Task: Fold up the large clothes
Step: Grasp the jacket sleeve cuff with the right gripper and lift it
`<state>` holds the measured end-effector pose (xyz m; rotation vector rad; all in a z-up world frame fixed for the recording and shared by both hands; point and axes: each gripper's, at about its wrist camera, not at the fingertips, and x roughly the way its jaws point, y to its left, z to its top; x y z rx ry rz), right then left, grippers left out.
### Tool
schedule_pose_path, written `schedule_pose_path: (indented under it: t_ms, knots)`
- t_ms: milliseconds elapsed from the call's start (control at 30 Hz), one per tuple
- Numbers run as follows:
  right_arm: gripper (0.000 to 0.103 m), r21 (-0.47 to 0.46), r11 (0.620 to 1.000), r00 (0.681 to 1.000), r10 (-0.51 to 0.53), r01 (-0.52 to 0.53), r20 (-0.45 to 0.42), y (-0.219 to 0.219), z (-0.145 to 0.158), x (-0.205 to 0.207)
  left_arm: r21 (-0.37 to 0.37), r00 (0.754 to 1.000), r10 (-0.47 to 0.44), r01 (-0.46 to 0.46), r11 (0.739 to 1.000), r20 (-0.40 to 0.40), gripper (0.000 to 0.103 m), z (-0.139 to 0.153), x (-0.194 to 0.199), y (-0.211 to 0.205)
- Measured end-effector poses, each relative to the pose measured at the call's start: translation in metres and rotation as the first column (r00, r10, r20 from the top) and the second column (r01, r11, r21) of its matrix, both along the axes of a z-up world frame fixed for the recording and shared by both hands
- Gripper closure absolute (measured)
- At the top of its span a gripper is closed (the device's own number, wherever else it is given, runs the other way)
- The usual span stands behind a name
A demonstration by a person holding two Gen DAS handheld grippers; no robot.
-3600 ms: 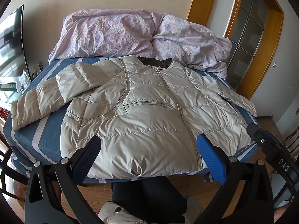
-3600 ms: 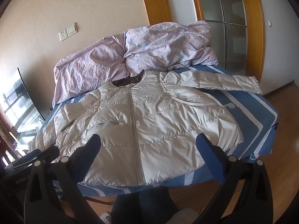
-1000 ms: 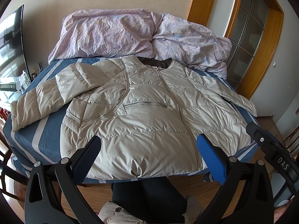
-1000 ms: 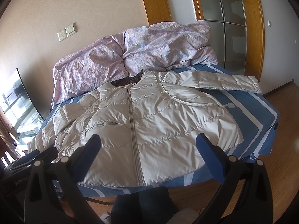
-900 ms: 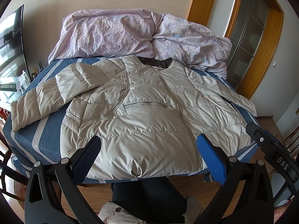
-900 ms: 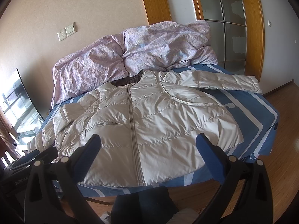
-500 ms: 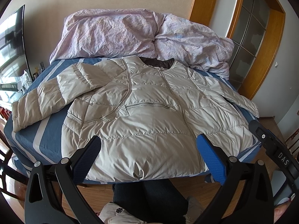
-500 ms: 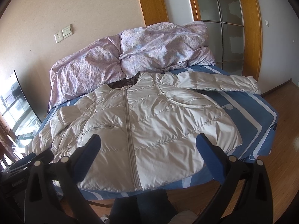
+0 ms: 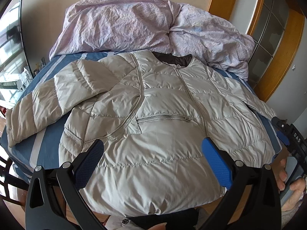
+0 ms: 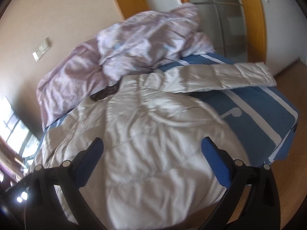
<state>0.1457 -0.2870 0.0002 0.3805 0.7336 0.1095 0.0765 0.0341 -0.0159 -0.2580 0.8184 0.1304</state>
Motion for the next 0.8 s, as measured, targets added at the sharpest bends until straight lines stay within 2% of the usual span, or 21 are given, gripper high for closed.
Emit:
schedule_pose_path:
  t_ms: [133,233,333,400,500,567,667,700,800]
  knots:
    - [0.002,0.112,0.987,0.990,-0.105,0.116,-0.093,-0.061,-0.016,0.046,-0.047,0.998,-0.026,0.024,0.999,-0.050,0.001,-0.010,0.034,0.014]
    - [0.002,0.262,0.937,0.964,-0.186,0.232,-0.190,-0.115,-0.037,0.080,-0.073,0.995,-0.059,0.053,0.996,-0.080,0.001,-0.017,0.058,0.019]
    - [0.016,0.339,0.878,0.929,-0.253,0.337,-0.269,-0.159,-0.060,0.108,-0.075,0.991,-0.083,0.075,0.994,-0.109,0.001,-0.022,0.079,0.022]
    - [0.030,0.399,0.815,0.893,-0.296,0.421,-0.338,-0.191,-0.081,0.126,-0.068,0.988,-0.095,0.087,0.994,-0.122,0.001,-0.025,0.092,0.025]
    - [0.041,0.441,0.731,0.842,-0.358,0.521,-0.403,-0.226,-0.105,0.141,-0.067,0.985,-0.100,0.091,0.994,-0.139,0.001,-0.029,0.108,0.031]
    - [0.044,0.447,0.683,0.808,-0.403,0.578,-0.430,-0.243,-0.118,0.146,-0.075,0.986,-0.094,0.085,0.994,-0.135,0.001,-0.031,0.115,0.035]
    - [0.053,0.464,0.628,0.777,-0.440,0.625,-0.451,-0.260,-0.132,0.152,-0.118,0.990,-0.091,0.078,0.990,-0.110,0.001,-0.034,0.124,0.044]
    - [0.054,0.465,0.638,0.788,-0.452,0.613,-0.418,-0.264,-0.134,0.155,-0.133,0.991,-0.090,0.076,0.988,-0.100,0.001,-0.034,0.126,0.047]
    - [0.062,0.452,0.632,0.776,-0.475,0.629,-0.416,-0.272,-0.135,0.162,-0.137,0.994,-0.072,0.060,0.989,-0.087,0.001,-0.037,0.132,0.053]
